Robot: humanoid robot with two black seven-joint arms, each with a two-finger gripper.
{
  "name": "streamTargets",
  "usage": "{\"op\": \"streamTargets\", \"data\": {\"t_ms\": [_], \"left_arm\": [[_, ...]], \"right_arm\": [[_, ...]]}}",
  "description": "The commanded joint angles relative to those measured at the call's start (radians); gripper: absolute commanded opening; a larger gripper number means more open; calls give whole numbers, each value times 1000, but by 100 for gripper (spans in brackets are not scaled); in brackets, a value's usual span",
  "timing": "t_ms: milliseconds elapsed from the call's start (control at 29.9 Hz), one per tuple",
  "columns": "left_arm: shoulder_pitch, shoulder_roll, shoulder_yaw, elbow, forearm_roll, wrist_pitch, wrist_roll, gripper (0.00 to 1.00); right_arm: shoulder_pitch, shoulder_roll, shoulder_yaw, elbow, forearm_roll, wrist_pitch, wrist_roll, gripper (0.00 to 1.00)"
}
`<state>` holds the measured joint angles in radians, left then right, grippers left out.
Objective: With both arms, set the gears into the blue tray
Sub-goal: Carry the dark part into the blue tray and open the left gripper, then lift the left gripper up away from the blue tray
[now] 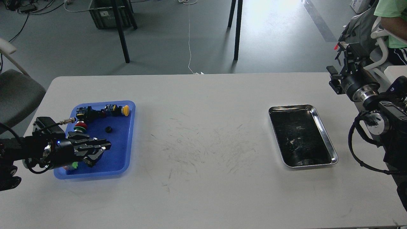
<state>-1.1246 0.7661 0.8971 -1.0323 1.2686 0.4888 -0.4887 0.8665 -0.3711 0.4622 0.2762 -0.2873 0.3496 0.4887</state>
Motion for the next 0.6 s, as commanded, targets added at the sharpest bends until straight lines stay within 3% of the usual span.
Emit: {"op": "streamTargets", "data": {"t_ms": [0,134,234,568], "left_arm": [[0,1,-1,0,-2,0,0,18],[0,2,-6,0,-2,0,0,25],[0,10,-15,0,-2,0,0,38],[0,27,-20,1,-6,0,0,58]], "right_arm": [[0,0,0,0,0,0,0,95],[0,1,0,0,0,0,0,95],[2,0,0,0,0,0,0,95],[0,0,-2,0,0,0,0,95]]}}
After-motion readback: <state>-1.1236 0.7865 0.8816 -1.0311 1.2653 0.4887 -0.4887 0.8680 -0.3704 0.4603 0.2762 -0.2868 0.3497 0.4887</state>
